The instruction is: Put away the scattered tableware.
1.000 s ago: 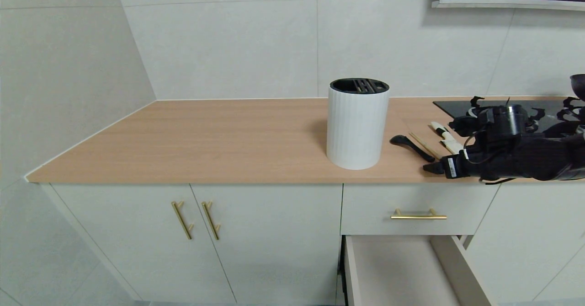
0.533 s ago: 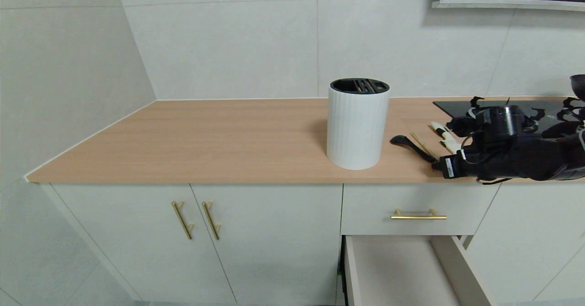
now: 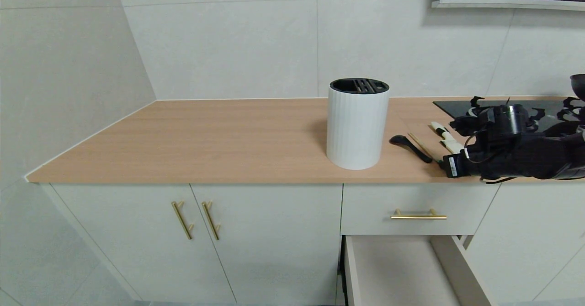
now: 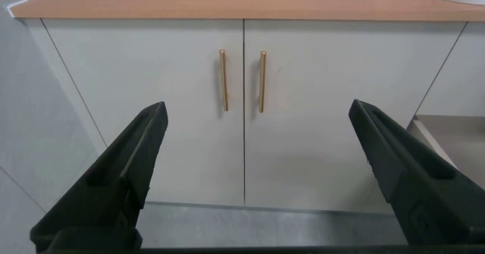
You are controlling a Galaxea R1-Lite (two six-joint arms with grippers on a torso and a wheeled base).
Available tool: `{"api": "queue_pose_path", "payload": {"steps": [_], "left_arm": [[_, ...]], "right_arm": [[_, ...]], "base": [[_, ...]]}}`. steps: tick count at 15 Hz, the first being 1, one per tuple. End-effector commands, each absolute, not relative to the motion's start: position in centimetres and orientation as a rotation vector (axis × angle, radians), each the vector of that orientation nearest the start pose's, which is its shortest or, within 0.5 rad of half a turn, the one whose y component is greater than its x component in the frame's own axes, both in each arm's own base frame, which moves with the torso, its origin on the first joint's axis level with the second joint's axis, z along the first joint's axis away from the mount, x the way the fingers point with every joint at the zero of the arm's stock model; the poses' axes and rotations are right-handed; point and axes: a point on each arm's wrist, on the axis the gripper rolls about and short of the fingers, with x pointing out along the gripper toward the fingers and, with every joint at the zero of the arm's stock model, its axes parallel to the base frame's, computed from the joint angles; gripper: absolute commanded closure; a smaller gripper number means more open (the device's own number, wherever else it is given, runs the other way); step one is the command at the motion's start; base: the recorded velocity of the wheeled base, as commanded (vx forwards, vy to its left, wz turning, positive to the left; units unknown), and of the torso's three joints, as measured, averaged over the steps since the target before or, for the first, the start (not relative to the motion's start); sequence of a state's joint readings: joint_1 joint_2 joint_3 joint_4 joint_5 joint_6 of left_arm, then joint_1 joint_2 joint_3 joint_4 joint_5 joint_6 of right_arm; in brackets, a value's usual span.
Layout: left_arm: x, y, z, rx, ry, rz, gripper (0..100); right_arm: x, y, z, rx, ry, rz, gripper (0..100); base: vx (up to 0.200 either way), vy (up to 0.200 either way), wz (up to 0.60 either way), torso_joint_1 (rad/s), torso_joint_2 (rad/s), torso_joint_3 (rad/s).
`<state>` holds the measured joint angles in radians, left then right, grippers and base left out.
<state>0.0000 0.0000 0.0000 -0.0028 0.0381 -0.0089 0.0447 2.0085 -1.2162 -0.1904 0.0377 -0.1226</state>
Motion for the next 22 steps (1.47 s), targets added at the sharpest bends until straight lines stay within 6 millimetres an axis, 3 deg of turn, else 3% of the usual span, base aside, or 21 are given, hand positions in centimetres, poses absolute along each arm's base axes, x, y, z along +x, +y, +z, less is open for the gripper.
{"api": "queue_pose_path", "payload": {"steps": [1, 4, 6, 8, 13, 18, 22], "left_arm": [[-2.3, 0.1, 7.6, -0.009, -0.002, 0.038, 0], [-2.3, 0.1, 7.6, -0.009, -0.002, 0.038, 0], [-2.3, 0.1, 7.6, -0.009, -0.002, 0.038, 0], [-2.3, 0.1, 7.6, -0.009, -0.002, 0.038, 0], [-2.3, 0.1, 7.6, -0.009, -0.002, 0.038, 0], [-2.3, 0.1, 7.6, -0.009, -0.002, 0.038, 0], [-2.3, 0.1, 7.6, -0.009, -0.002, 0.038, 0]], "right_arm": [[38.7, 1.8, 14.7, -0.121, 0.582, 0.116, 100], [38.0, 1.8, 16.3, -0.117, 0.541, 0.113, 100], [36.3, 1.7, 19.4, -0.044, 0.461, 0.095, 100], [34.7, 1.6, 21.3, -0.008, 0.42, 0.09, 100], [27.7, 2.8, 23.0, 0.009, 0.433, 0.144, 100], [22.6, 3.2, 21.9, 0.029, 0.458, 0.272, 100], [20.0, 3.9, 20.4, 0.011, 0.5, 0.333, 100]], "base": [[0.0, 0.0, 0.0, 0.0, 0.0, 0.0], [0.0, 0.0, 0.0, 0.0, 0.0, 0.0], [0.0, 0.0, 0.0, 0.0, 0.0, 0.0], [0.0, 0.0, 0.0, 0.0, 0.0, 0.0], [0.0, 0.0, 0.0, 0.0, 0.0, 0.0], [0.0, 0.0, 0.0, 0.0, 0.0, 0.0], [0.0, 0.0, 0.0, 0.0, 0.0, 0.0]]}}
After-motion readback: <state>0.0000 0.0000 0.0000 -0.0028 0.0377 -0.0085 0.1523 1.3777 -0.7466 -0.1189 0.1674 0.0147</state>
